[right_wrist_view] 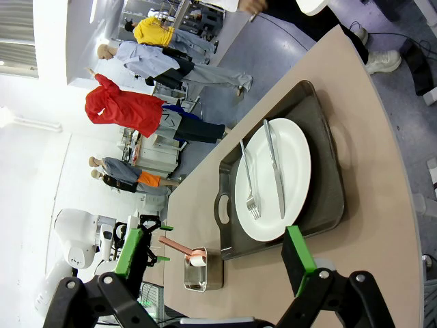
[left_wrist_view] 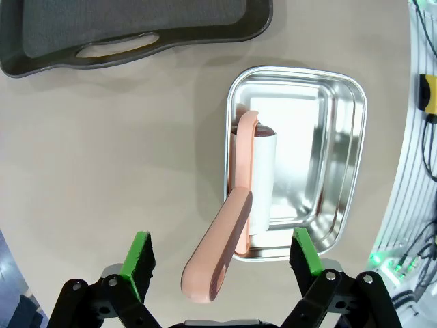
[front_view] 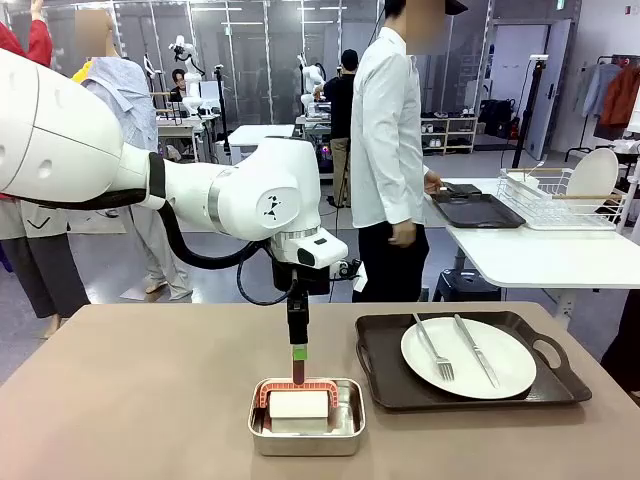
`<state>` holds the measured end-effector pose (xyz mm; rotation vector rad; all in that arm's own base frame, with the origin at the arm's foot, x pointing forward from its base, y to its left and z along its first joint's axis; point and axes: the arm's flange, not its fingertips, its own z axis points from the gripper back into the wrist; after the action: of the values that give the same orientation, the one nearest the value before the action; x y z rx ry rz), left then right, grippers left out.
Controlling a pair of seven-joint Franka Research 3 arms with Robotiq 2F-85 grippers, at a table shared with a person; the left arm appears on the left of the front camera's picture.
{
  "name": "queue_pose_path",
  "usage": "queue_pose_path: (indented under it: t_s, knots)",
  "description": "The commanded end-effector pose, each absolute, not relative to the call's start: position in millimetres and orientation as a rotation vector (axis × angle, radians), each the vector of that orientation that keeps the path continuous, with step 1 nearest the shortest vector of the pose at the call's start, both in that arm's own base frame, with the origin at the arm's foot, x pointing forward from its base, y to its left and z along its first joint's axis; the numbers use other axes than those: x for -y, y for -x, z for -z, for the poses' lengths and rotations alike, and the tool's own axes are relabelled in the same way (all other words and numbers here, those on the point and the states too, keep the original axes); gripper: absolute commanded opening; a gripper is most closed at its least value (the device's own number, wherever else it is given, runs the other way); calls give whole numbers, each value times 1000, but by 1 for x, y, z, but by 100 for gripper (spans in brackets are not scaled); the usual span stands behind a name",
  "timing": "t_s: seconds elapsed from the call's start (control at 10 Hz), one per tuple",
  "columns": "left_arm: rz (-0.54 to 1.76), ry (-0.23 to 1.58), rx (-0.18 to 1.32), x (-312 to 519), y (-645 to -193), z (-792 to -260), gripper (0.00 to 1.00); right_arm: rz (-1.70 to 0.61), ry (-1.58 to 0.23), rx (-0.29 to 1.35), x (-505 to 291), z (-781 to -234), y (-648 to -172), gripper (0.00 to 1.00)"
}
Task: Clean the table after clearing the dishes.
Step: When the right (or left) Handle tray is removed, use the right hand (or left hand) to clean the right (or left) side of the table with the Lint Roller.
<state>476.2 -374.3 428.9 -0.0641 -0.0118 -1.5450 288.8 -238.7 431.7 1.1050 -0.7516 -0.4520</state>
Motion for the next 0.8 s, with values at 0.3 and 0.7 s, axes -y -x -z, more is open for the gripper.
queue_pose_path:
  t_s: [0.3, 0.7]
  knots:
    - [1444, 200, -23, 361, -500, -449, 100, 451, -1116, 767, 239, -435, -288, 100]
    - [827, 555, 212, 196, -515, -518, 100, 451, -1116, 767, 239, -435, -288, 100]
